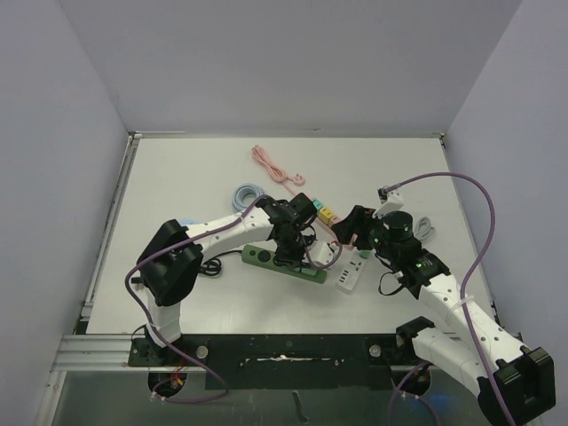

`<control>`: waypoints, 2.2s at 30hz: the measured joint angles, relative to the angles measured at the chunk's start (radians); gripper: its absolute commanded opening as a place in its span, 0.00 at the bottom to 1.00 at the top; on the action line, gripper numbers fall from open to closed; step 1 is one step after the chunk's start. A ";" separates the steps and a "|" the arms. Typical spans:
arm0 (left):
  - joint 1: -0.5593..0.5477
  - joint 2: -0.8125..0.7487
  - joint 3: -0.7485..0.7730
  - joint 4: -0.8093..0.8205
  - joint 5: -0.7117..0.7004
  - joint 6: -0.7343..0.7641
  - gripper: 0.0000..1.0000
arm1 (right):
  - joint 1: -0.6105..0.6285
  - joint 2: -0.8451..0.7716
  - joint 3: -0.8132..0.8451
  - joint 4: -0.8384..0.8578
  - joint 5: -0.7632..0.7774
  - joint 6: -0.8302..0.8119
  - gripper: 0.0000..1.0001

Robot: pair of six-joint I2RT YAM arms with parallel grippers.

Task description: Insert the plug

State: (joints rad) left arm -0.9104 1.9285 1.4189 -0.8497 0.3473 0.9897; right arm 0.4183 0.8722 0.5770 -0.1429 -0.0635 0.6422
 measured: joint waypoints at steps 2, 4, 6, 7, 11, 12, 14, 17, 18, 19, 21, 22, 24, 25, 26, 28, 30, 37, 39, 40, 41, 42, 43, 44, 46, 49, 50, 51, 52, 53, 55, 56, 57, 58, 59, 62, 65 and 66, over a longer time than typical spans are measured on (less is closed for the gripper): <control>0.000 -0.002 -0.010 0.013 0.004 -0.008 0.00 | 0.000 0.000 0.000 0.000 0.000 0.000 0.69; -0.001 -0.008 -0.021 0.027 0.004 -0.013 0.00 | 0.000 0.000 0.000 0.000 0.000 0.000 0.69; -0.001 -0.010 -0.024 0.033 0.004 -0.018 0.00 | 0.000 0.000 0.000 0.000 0.000 0.000 0.69; -0.001 -0.010 -0.024 0.034 0.005 -0.019 0.00 | 0.000 0.000 0.000 0.000 0.000 0.000 0.69; 0.000 -0.012 -0.028 0.038 0.006 -0.022 0.00 | 0.000 0.000 0.000 0.000 0.000 -0.004 0.69; 0.000 -0.014 -0.030 0.040 0.008 -0.022 0.07 | 0.000 0.000 0.000 0.000 0.000 -0.005 0.69; 0.005 -0.025 -0.041 0.053 0.017 -0.024 0.27 | 0.000 -0.002 0.000 0.000 -0.001 -0.008 0.69; 0.016 -0.043 -0.050 0.082 0.034 -0.025 0.84 | 0.000 -0.017 0.000 -0.001 -0.002 -0.012 0.70; 0.018 -0.042 -0.052 0.106 0.022 -0.018 0.85 | 0.000 -0.022 0.000 0.000 -0.003 -0.013 0.70; 0.019 -0.015 -0.050 0.127 0.017 -0.013 0.85 | 0.000 -0.027 0.000 -0.001 -0.005 -0.014 0.70; 0.021 0.042 -0.048 0.132 -0.001 -0.006 0.85 | 0.000 -0.034 0.000 0.000 -0.008 -0.015 0.70; 0.023 0.051 -0.037 0.126 0.002 -0.001 0.85 | 0.000 -0.038 0.000 0.000 -0.010 -0.015 0.71; 0.026 0.034 -0.027 0.122 -0.008 0.010 0.85 | 0.000 -0.044 0.000 0.000 -0.018 -0.017 0.71; 0.026 0.022 -0.027 0.118 -0.009 0.013 0.85 | 0.000 -0.045 0.000 0.000 -0.020 -0.018 0.71; 0.027 -0.001 -0.028 0.111 -0.011 0.014 0.85 | 0.000 -0.045 0.000 0.000 -0.024 -0.023 0.71; 0.029 -0.061 -0.040 0.116 -0.011 0.013 0.85 | 0.000 -0.045 0.001 -0.001 -0.027 -0.032 0.71; 0.031 -0.136 -0.063 0.127 -0.010 0.007 0.85 | 0.000 -0.045 0.003 -0.005 -0.028 -0.043 0.71; 0.069 -0.439 -0.237 0.303 -0.051 -0.194 0.85 | 0.000 -0.003 0.068 -0.063 -0.088 -0.158 0.71; 0.077 -0.499 -0.292 0.383 -0.117 -0.318 0.85 | 0.000 0.023 0.096 -0.077 -0.142 -0.221 0.71; 0.080 -0.527 -0.320 0.426 -0.163 -0.391 0.85 | 0.003 0.040 0.111 -0.083 -0.170 -0.254 0.71; 0.083 -0.550 -0.344 0.460 -0.209 -0.461 0.85 | 0.010 0.067 0.131 -0.094 -0.197 -0.297 0.71; 0.087 -0.575 -0.368 0.496 -0.273 -0.550 0.85 | 0.021 0.089 0.145 -0.101 -0.210 -0.325 0.71; 0.091 -0.596 -0.383 0.516 -0.330 -0.634 0.85 | 0.042 0.121 0.167 -0.115 -0.217 -0.359 0.71; 0.100 -0.615 -0.390 0.523 -0.391 -0.729 0.85 | 0.070 0.155 0.189 -0.130 -0.217 -0.391 0.71; 0.135 -0.649 -0.390 0.527 -0.469 -0.893 0.85 | 0.147 0.235 0.241 -0.168 -0.203 -0.456 0.71; 0.219 -0.708 -0.393 0.525 -0.547 -1.083 0.85 | 0.246 0.354 0.318 -0.216 -0.195 -0.530 0.70; 0.262 -0.739 -0.403 0.526 -0.553 -1.149 0.85 | 0.273 0.391 0.340 -0.229 -0.194 -0.550 0.70; 0.299 -0.774 -0.417 0.526 -0.554 -1.196 0.85 | 0.290 0.417 0.354 -0.237 -0.194 -0.564 0.69; 0.343 -0.813 -0.437 0.528 -0.547 -1.239 0.85 | 0.310 0.451 0.373 -0.248 -0.192 -0.584 0.68; 0.388 -0.858 -0.463 0.533 -0.533 -1.278 0.85 | 0.328 0.482 0.390 -0.264 -0.192 -0.600 0.67; 0.464 -0.939 -0.516 0.538 -0.503 -1.336 0.85 | 0.360 0.539 0.422 -0.294 -0.190 -0.629 0.64; 0.492 -0.975 -0.541 0.541 -0.488 -1.359 0.85 | 0.372 0.565 0.435 -0.307 -0.188 -0.641 0.62; 0.514 -1.009 -0.564 0.541 -0.472 -1.381 0.85 | 0.384 0.594 0.451 -0.322 -0.186 -0.656 0.61; 0.528 -1.038 -0.584 0.541 -0.457 -1.399 0.85 | 0.393 0.620 0.464 -0.335 -0.183 -0.669 0.60; 0.535 -1.057 -0.599 0.543 -0.446 -1.410 0.85 | 0.398 0.638 0.472 -0.344 -0.181 -0.679 0.59; 0.541 -1.083 -0.632 0.555 -0.417 -1.445 0.85 | 0.414 0.691 0.494 -0.374 -0.174 -0.713 0.56; 0.541 -1.085 -0.668 0.568 -0.389 -1.472 0.85 | 0.414 0.729 0.511 -0.404 -0.154 -0.740 0.51; 0.542 -1.084 -0.677 0.570 -0.385 -1.478 0.85 | 0.414 0.742 0.518 -0.411 -0.148 -0.747 0.47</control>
State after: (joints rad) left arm -0.3687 0.8444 0.7418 -0.2802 -0.0376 -0.4881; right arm 0.8326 1.6146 1.0950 -0.5537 -0.2111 -0.1051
